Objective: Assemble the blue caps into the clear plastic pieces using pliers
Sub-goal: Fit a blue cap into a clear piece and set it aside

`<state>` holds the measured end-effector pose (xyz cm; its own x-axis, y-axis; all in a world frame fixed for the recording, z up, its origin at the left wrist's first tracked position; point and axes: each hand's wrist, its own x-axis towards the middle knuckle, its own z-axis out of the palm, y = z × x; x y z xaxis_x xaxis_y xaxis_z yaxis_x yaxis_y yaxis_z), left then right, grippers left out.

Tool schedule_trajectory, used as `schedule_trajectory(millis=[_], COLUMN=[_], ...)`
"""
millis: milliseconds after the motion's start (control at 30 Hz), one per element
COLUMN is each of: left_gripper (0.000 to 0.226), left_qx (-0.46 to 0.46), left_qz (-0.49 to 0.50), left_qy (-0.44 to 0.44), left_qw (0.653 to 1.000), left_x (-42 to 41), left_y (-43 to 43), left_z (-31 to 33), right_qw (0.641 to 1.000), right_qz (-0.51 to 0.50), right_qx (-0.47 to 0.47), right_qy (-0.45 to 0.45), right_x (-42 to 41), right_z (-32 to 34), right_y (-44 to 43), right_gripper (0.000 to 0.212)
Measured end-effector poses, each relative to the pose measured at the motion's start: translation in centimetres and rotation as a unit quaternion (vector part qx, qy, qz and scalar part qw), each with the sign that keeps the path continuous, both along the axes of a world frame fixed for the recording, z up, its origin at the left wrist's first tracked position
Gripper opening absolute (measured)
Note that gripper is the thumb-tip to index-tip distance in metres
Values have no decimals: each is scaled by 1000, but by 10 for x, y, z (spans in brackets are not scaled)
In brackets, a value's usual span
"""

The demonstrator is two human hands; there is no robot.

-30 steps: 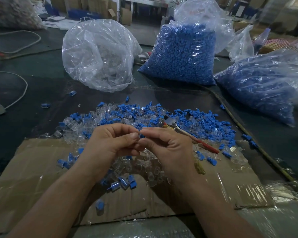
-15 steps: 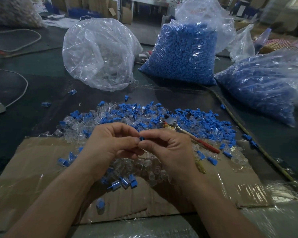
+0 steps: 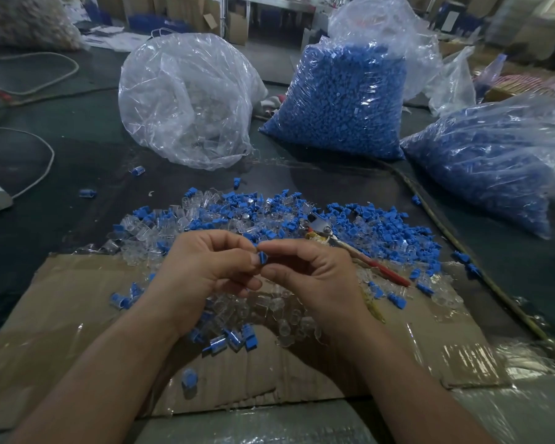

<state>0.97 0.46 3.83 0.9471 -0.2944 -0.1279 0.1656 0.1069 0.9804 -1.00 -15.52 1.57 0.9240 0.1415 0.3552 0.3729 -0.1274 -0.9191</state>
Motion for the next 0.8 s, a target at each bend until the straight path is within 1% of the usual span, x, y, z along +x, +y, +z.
schedule_trajectory(millis=[67, 233, 367, 533, 633, 667, 767, 800], left_gripper=[6, 21, 32, 26, 30, 28, 8, 6], left_qx=[8, 21, 18, 27, 34, 31, 4, -1], left_qz=[0, 4, 1, 6, 7, 3, -17, -19], left_qy=[-1, -1, 3, 8, 5, 3, 0, 1], left_qw=[1000, 1000, 1000, 1000, 999, 1000, 1000, 1000], left_x=[0, -1, -1, 0, 1, 1, 0, 0], left_y=[0, 0, -1, -2, -2, -2, -1, -1], left_z=[0, 2, 1, 0, -1, -1, 1, 1], right_qw=[1000, 1000, 1000, 998, 996, 995, 993, 993], right_qz=[-3, -11, -11, -12, -19, -22, -30, -30], right_qx=[-5, -19, -24, -45, -65, -68, -67, -69], right_qy=[1, -12, -16, -34, -59, -69, -89, -93], right_x=[1, 0, 0, 1, 0, 0, 0, 1], right_z=[0, 0, -1, -2, -1, -1, 1, 1], right_y=[0, 0, -1, -2, -3, -3, -4, -4], right_gripper=[35, 29, 31, 39, 36, 35, 35, 34])
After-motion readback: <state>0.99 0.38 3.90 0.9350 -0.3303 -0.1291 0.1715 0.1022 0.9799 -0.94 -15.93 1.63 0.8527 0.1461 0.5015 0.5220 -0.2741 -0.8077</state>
